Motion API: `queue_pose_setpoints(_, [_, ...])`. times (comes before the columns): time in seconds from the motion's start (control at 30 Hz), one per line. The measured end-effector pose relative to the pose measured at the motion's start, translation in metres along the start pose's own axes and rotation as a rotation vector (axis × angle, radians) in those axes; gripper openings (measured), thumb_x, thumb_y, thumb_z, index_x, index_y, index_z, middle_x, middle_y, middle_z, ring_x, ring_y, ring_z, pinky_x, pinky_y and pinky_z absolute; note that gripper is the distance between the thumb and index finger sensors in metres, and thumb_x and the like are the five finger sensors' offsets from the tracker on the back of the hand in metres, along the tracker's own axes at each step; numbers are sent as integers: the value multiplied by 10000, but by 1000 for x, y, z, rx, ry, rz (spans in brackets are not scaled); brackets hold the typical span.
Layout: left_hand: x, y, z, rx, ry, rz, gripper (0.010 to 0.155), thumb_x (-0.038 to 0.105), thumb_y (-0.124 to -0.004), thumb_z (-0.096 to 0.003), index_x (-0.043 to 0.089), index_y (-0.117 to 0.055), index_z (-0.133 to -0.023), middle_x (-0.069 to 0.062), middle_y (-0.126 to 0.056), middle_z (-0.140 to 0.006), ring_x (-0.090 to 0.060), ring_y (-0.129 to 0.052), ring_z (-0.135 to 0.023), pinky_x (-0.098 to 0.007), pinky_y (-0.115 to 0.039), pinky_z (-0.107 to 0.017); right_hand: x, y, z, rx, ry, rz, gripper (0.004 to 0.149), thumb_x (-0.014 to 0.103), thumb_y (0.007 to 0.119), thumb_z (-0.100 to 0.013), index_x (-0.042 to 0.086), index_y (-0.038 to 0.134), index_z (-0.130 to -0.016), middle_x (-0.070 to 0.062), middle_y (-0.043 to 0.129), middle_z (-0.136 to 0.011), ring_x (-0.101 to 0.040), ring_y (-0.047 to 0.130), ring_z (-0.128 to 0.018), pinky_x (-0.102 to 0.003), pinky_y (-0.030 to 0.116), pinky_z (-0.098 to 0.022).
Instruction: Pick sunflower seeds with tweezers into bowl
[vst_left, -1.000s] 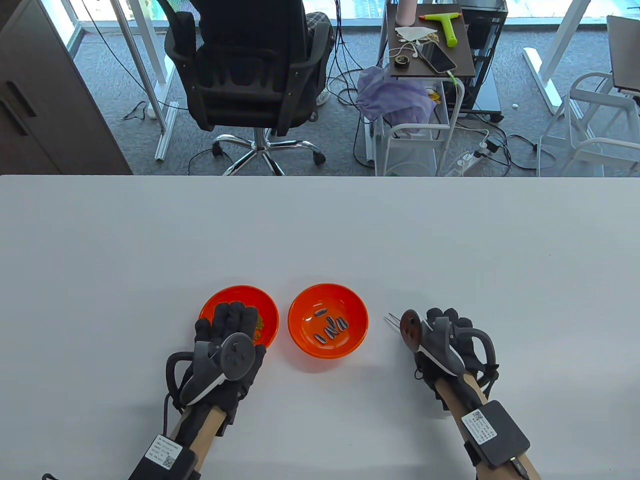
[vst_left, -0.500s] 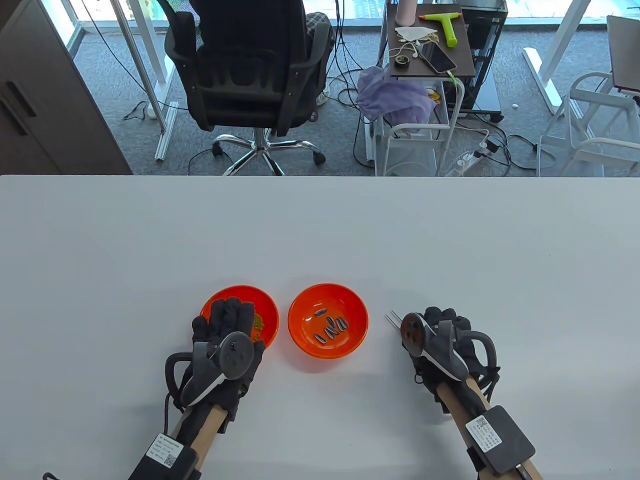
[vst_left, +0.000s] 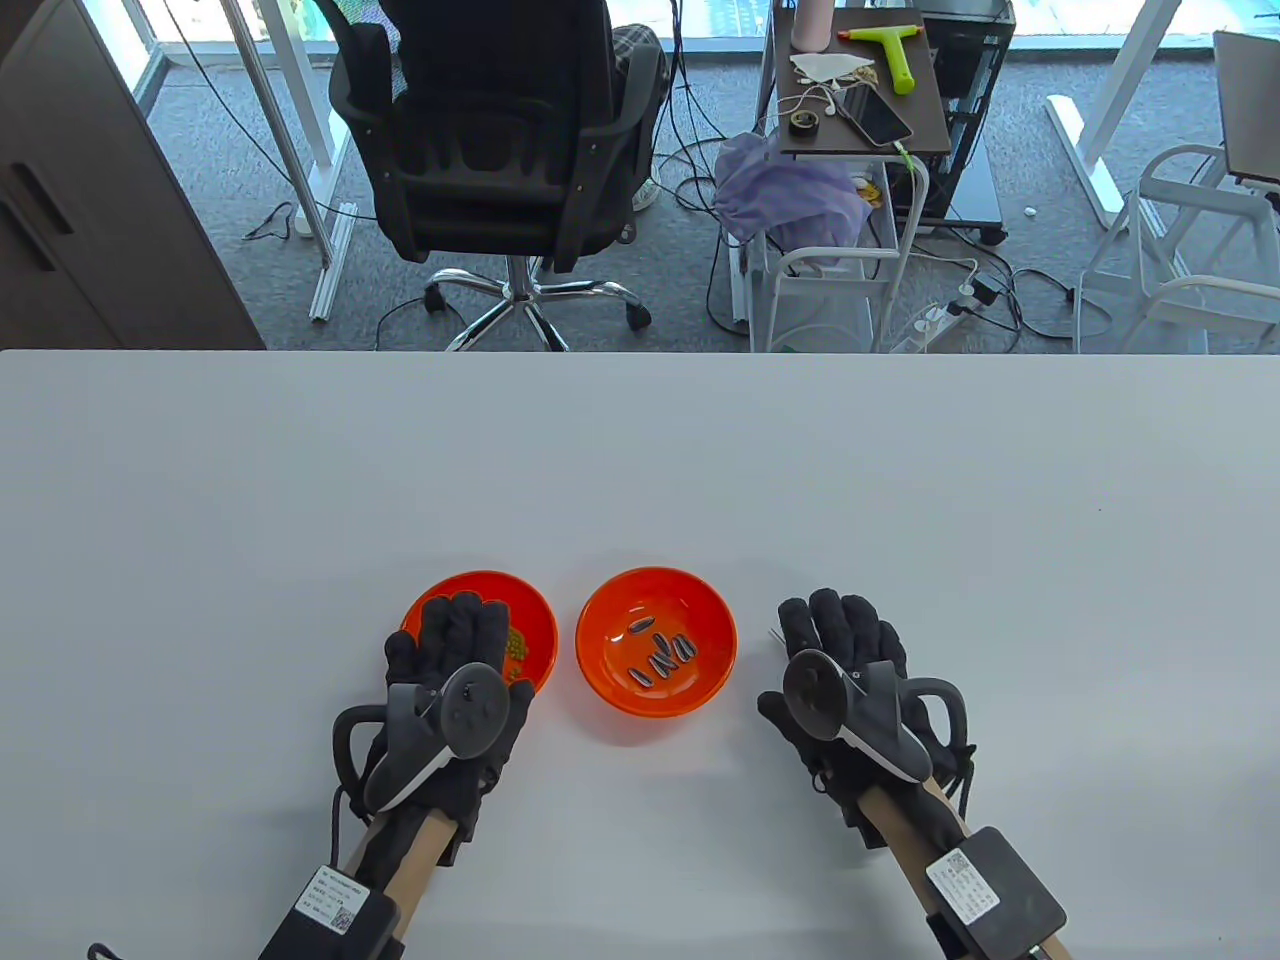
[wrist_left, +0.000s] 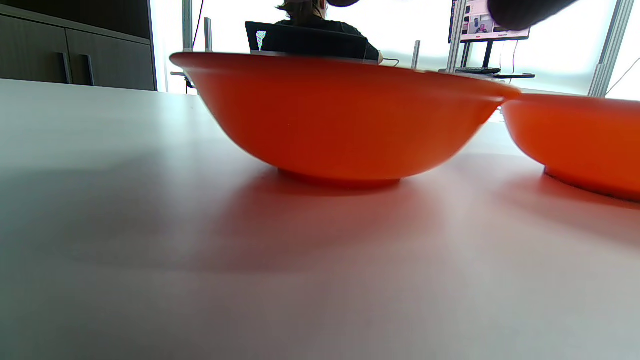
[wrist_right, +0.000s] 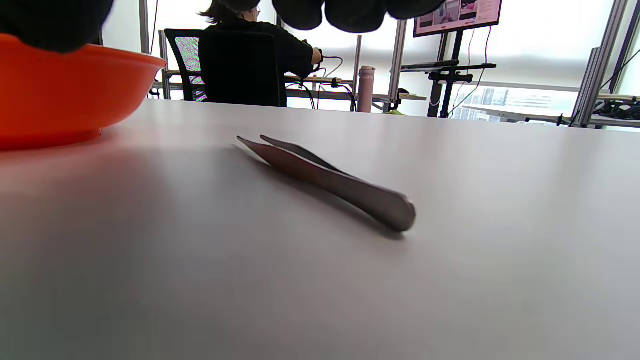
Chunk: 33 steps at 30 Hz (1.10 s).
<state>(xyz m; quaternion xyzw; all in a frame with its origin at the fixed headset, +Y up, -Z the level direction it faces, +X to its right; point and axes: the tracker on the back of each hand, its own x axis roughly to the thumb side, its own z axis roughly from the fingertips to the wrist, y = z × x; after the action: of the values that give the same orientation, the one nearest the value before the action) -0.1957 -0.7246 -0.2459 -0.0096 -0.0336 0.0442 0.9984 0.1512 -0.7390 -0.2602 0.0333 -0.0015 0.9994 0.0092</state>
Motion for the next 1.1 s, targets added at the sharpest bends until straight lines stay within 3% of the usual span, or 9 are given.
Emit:
queue_pose_setpoints(0.37, [0, 0, 0, 9, 1, -7, 740, 559, -677, -474, 314, -380, -1105, 9, -369, -1219, -276, -358, -1178, -585, -308, -809, -2, -2, 0, -31, 14, 8, 937, 680, 712, -307, 377, 246, -1062, 12, 263, -1177, -357, 361, -1110, -521, 384, -814])
queue_pose_setpoints(1.1, [1, -2, 1, 8, 2, -20, 741, 560, -675, -474, 317, -369, -1104, 17, -357, -1219, -273, -342, -1178, -585, -297, -808, -5, -2, -1, -41, 33, 46, 936, 685, 703, -309, 368, 253, -1066, 3, 259, -1178, -364, 351, -1109, -536, 371, -811])
